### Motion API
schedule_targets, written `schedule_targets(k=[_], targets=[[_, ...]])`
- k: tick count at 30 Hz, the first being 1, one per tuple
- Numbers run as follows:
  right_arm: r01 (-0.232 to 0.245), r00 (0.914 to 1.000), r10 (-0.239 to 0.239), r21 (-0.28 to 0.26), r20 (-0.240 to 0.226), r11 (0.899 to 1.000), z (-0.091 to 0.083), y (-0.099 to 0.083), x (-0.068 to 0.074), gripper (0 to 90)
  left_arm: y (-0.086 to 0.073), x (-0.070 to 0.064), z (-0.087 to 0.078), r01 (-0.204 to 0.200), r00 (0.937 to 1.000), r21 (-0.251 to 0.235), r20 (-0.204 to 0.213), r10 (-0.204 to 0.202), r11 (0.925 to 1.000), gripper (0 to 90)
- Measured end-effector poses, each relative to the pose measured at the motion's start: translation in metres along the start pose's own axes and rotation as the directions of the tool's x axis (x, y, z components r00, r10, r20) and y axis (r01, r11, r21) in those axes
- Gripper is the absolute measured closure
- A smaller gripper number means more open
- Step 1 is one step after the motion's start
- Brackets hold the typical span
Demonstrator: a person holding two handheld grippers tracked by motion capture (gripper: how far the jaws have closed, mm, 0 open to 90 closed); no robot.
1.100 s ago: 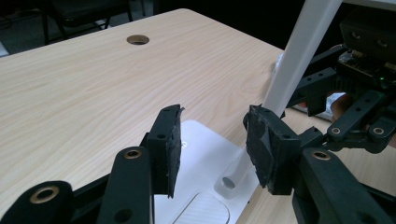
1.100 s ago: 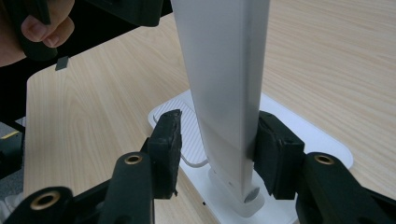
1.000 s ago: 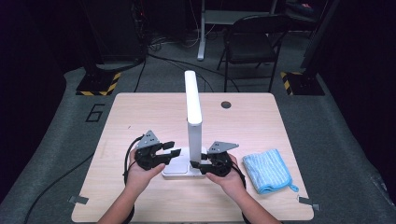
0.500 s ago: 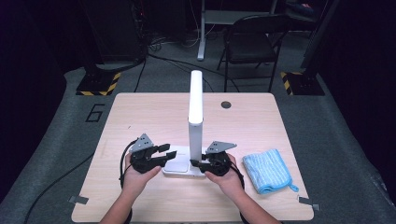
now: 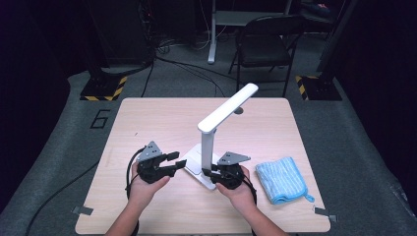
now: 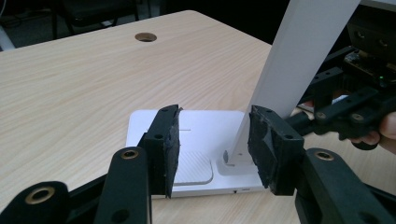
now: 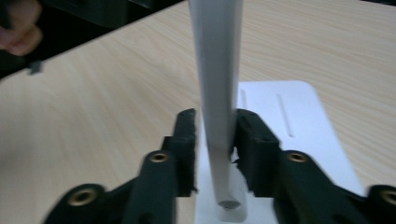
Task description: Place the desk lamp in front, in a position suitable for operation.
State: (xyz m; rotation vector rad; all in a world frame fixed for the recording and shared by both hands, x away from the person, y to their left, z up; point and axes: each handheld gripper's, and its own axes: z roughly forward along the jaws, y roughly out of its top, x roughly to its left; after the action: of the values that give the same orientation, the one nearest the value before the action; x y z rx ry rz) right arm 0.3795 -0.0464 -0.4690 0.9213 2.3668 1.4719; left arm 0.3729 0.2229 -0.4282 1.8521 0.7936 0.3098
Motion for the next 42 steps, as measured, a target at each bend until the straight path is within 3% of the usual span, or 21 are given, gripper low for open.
schedule_targets(k=[5, 11, 19, 20, 29, 32, 37, 42], targets=[[0.063, 0.9977, -0.062, 0.012, -0.029, 0.998, -0.004, -0.003, 0.009, 55.2, 0.001, -0.004, 0.0, -0.004, 0.9998, 0.011, 0.021, 0.004, 0.9999, 47.7], [0.043, 0.9924, -0.036, 0.06, -0.118, 0.997, -0.006, -0.018, 0.006, 53.5, 0.0, -0.008, 0.002, -0.013, 0.9989, 0.031, 0.047, 0.011, 0.9994, 41.6], [0.024, 0.9965, -0.022, 0.023, -0.081, 0.999, -0.031, -0.023, 0.0, 49.1, 0.001, -0.023, 0.015, -0.035, 0.9959, 0.048, 0.085, 0.031, 0.9982, 38.4], [0.021, 0.9967, -0.02, 0.014, -0.079, 1.0, -0.034, -0.023, -0.002, 48.7, 0.002, -0.024, 0.018, -0.056, 0.9946, 0.057, 0.091, 0.051, 0.9968, 38.2], [-0.009, 0.9998, 0.009, -0.011, -0.02, 1.0, -0.055, -0.034, -0.009, 47.0, 0.015, -0.038, 0.042, -0.092, 0.9911, 0.041, 0.1, 0.087, 0.9949, 36.7], [-0.027, 0.9996, 0.027, -0.032, -0.002, 0.999, -0.063, -0.035, -0.012, 46.0, 0.018, -0.043, 0.05, -0.095, 0.9921, 0.044, 0.086, 0.091, 0.9945, 36.7], [-0.047, 0.9981, 0.049, -0.058, 0.038, 0.997, -0.078, -0.038, -0.021, 45.1, 0.022, -0.045, 0.054, -0.103, 0.9939, 0.032, 0.044, 0.101, 0.9942, 47.7], [-0.078, 0.9923, 0.085, -0.078, 0.091, 0.994, -0.092, -0.044, -0.037, 45.0, 0.021, -0.043, 0.053, -0.126, 0.9908, 0.023, 0.053, 0.125, 0.9917, 51.4]])
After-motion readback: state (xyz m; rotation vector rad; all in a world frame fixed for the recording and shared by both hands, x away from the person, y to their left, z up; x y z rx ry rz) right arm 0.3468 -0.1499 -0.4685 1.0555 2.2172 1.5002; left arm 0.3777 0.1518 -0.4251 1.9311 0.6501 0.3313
